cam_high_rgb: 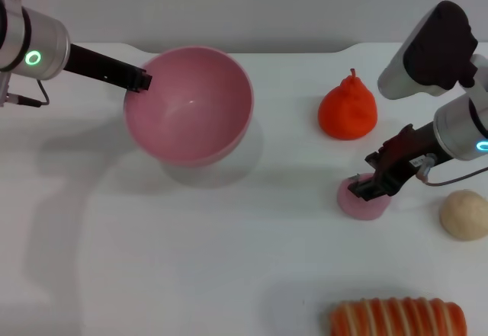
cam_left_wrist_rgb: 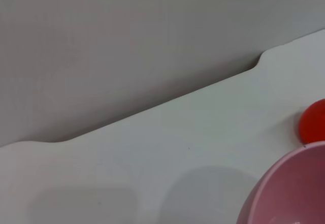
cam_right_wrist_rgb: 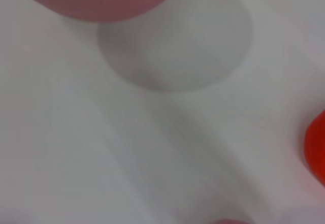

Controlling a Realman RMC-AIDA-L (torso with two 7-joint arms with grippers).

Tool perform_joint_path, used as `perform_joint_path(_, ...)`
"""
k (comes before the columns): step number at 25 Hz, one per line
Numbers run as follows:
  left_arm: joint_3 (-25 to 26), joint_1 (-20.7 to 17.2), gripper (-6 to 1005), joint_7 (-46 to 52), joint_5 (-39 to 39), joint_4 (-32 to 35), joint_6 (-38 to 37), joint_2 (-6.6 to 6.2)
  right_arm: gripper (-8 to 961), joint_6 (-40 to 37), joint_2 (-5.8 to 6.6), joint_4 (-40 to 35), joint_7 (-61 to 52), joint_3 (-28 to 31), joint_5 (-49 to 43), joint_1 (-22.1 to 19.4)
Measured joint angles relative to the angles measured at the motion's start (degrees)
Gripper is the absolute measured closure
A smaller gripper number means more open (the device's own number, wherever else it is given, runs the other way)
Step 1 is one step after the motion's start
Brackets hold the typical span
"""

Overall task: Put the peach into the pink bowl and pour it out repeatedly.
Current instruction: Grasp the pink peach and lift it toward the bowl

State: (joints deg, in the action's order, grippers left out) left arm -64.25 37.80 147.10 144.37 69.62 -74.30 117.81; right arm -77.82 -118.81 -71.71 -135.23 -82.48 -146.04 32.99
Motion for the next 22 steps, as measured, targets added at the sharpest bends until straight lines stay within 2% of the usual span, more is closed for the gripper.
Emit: perform_joint_path(22,-0.3,0.1,953,0.0,-0.6,0.6,-0.5,0.01,380,0.6,-0.12,2.6,-1.0,-1.2,-3.5,0.2)
